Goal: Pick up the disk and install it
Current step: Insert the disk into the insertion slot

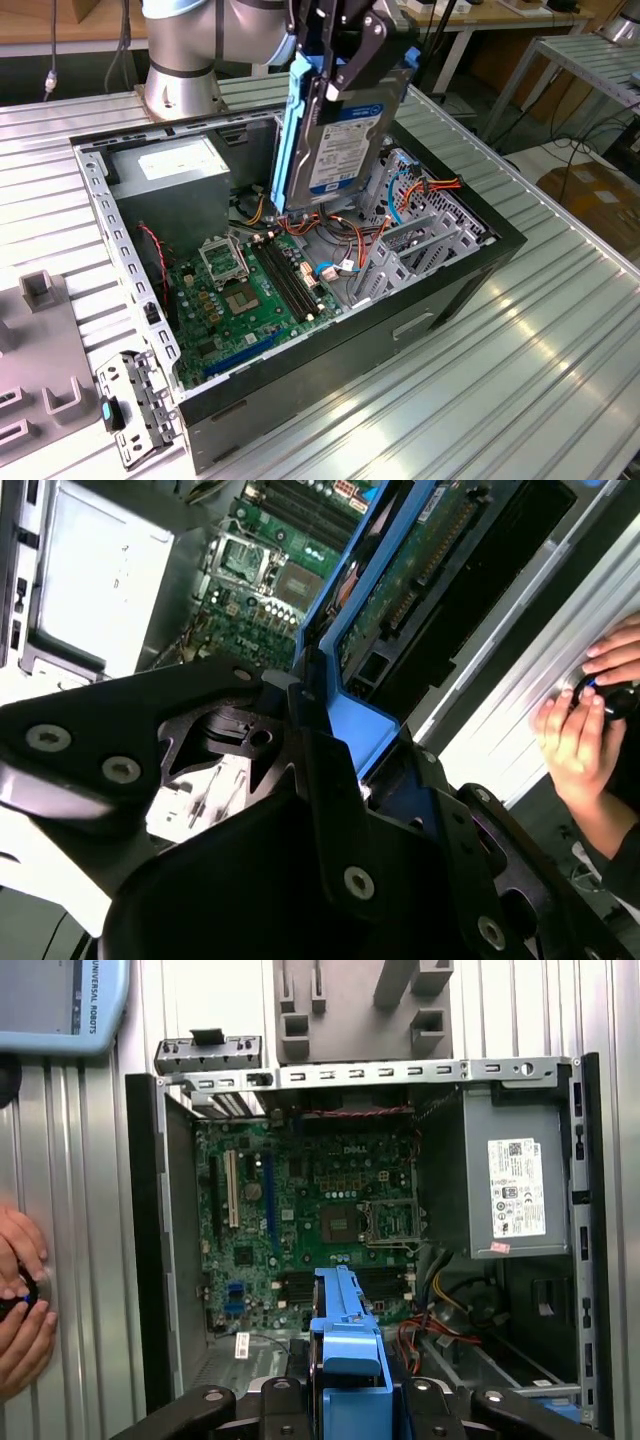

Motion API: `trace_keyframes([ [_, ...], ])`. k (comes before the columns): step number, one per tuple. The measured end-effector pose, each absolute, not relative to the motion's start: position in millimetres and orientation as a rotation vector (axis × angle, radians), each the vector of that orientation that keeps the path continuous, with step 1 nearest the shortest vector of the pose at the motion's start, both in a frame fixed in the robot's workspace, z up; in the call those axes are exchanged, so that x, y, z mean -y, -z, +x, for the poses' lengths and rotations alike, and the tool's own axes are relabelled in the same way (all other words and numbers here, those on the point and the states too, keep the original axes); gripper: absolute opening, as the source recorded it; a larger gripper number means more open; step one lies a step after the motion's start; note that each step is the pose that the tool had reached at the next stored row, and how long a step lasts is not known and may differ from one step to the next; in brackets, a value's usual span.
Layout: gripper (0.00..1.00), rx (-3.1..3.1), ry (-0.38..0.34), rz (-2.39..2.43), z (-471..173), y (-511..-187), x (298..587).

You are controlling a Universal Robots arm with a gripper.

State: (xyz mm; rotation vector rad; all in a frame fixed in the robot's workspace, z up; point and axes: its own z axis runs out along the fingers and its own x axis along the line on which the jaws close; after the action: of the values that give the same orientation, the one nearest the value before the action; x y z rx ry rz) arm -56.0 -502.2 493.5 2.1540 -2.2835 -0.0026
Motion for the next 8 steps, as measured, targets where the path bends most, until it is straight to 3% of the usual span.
trace_keyframes([
  [8, 0.37, 2.284, 0.003, 2.154, -27, -493, 504],
])
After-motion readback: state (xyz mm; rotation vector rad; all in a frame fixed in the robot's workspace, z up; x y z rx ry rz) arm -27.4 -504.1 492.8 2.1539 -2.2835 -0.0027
